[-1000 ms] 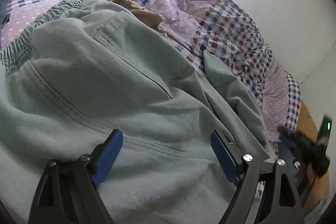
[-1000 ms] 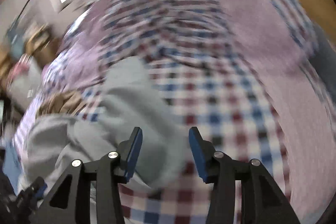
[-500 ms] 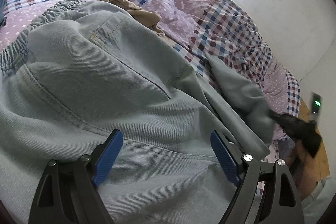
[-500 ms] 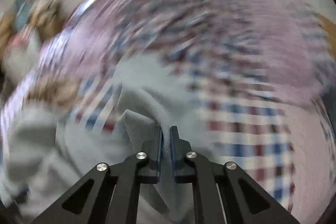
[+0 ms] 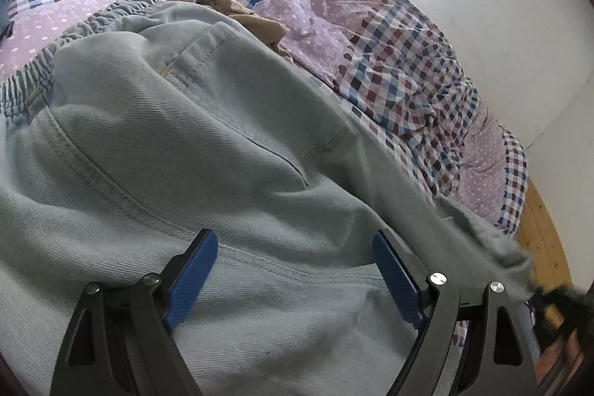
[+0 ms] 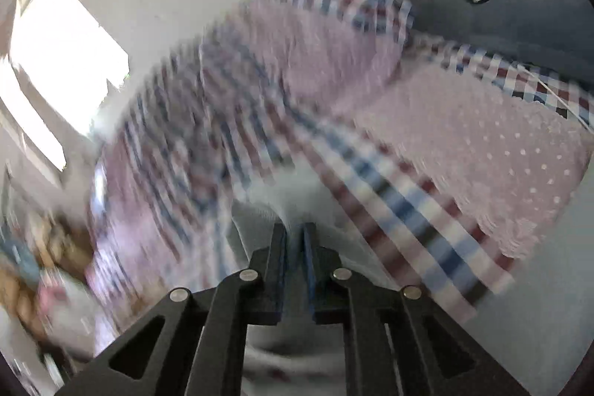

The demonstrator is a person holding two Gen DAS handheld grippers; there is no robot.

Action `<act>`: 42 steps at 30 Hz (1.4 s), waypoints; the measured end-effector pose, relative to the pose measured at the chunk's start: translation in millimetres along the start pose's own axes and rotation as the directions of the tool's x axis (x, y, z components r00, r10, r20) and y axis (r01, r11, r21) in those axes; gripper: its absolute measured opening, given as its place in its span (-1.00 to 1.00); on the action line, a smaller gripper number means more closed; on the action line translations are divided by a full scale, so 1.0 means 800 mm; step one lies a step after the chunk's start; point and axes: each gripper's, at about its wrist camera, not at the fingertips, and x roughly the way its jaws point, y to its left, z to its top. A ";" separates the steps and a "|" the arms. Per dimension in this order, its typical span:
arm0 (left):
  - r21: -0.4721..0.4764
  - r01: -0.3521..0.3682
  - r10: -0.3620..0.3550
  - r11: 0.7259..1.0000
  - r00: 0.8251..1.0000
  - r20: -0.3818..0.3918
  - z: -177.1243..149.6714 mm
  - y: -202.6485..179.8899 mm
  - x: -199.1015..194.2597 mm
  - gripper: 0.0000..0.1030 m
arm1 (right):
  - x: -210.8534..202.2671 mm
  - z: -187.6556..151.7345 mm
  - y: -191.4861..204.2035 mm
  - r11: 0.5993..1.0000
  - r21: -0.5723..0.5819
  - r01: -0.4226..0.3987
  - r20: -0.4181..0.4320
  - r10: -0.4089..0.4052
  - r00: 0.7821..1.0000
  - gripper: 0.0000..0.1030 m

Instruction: Fold clothes

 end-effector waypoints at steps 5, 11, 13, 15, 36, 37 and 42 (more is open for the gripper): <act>-0.003 -0.006 0.006 1.000 1.000 -0.002 -0.002 0.000 -0.001 0.71 | -0.014 -0.018 -0.013 0.968 -0.224 0.113 -0.049 -0.127 0.991 -0.79; -0.013 -0.018 0.018 1.000 1.000 0.004 -0.003 -0.002 -0.001 0.71 | -0.014 -0.008 0.068 0.823 -0.553 0.133 0.043 -0.132 0.990 -0.05; -0.019 -0.023 0.023 1.000 1.000 0.008 -0.003 -0.003 -0.001 0.71 | 0.010 -0.012 0.106 0.732 -0.674 0.100 0.014 -0.123 0.992 0.01; -0.026 -0.024 0.024 0.999 1.000 0.014 -0.004 -0.004 -0.001 0.71 | 0.052 -0.017 0.139 0.641 -0.765 0.062 -0.048 -0.152 0.987 0.07; -0.074 0.053 -0.052 0.996 0.998 0.022 0.006 0.004 -0.011 0.71 | -0.008 0.138 -0.015 0.971 -0.182 0.155 0.254 -0.106 0.961 -0.90; -0.078 0.055 -0.053 0.995 0.998 0.024 0.008 0.005 -0.012 0.71 | -0.037 0.140 -0.042 0.986 -0.104 0.132 0.284 -0.097 0.954 -0.90; -0.095 0.075 -0.073 0.993 0.997 0.030 0.009 0.007 -0.016 0.71 | -0.132 0.108 -0.167 0.982 0.156 0.104 0.355 -0.154 0.922 -0.98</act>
